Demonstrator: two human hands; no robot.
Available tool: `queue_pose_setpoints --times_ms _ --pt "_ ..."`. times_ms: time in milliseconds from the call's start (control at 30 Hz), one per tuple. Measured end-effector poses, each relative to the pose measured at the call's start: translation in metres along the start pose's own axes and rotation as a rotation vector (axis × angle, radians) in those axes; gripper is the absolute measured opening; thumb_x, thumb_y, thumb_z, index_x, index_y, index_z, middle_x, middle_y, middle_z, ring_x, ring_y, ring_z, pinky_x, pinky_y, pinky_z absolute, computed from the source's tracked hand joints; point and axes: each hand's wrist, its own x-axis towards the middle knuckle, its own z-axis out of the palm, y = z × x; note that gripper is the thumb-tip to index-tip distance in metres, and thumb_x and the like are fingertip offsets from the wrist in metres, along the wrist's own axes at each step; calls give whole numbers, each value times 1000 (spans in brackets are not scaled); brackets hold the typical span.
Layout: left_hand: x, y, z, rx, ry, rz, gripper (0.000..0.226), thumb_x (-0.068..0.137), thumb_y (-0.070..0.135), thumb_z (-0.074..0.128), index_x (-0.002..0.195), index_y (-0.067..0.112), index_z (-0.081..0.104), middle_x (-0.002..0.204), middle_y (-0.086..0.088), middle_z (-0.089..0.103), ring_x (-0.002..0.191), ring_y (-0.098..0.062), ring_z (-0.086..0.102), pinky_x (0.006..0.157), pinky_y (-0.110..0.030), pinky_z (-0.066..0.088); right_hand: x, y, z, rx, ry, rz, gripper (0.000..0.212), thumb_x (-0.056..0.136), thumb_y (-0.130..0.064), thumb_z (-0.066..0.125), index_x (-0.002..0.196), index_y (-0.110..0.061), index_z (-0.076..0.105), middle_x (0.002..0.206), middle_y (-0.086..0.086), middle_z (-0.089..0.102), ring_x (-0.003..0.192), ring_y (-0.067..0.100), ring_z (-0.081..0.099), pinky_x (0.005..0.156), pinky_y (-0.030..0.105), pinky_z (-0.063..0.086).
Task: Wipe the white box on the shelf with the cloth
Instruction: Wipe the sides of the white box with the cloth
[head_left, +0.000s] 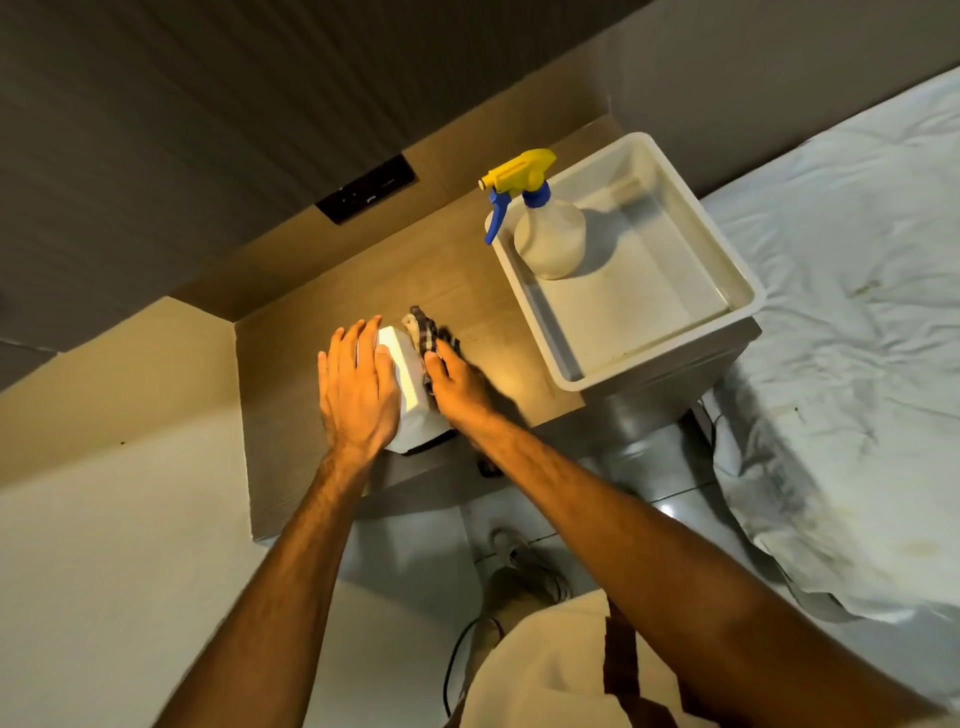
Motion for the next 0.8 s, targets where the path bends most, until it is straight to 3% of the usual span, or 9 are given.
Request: queue_pose_setpoints --times_ms 167,367,467,567,700,800 --pt "0 2 -1 7 2 9 59 104 37 22 156 17 41 164 -12 42 158 -31 28 133 -55 11 -43 18 14 58 17 -7 47 112 -33 35 158 -26 40 151 12 56 136 31 56 112 45 50" --pt "3 -2 -10 -20 30 -17 62 104 39 18 157 15 40 164 -10 41 159 -29 25 133 -54 9 -1 -29 14 60 -44 -121 41 111 -31 36 148 -21 52 134 17 67 119 33 66 101 46 58" --pt "4 -2 -9 -6 15 -19 61 104 39 20 157 17 40 165 -10 41 159 -29 25 133 -54 8 12 -17 10 1 -37 -20 43 112 -32 34 151 -20 49 141 19 62 127 36 62 109 51 53" --pt "2 -4 -7 16 -2 -1 59 104 37 22 157 18 40 165 -10 41 159 -29 25 133 -54 7 -19 12 14 -27 -13 46 47 112 -34 34 157 -25 40 153 14 54 138 33 54 115 47 48" --pt "2 1 -5 23 -28 11 61 104 39 18 157 18 39 166 -8 39 161 -29 22 133 -56 7 -45 9 16 46 44 -133 45 111 -33 38 155 -30 45 142 14 63 125 31 63 100 40 55" --pt "0 2 -2 77 -48 47 63 104 39 18 157 14 38 166 -10 39 161 -32 21 131 -60 9 -17 -21 12 2 20 -235 45 110 -28 39 154 -28 47 146 10 63 129 28 63 108 41 54"
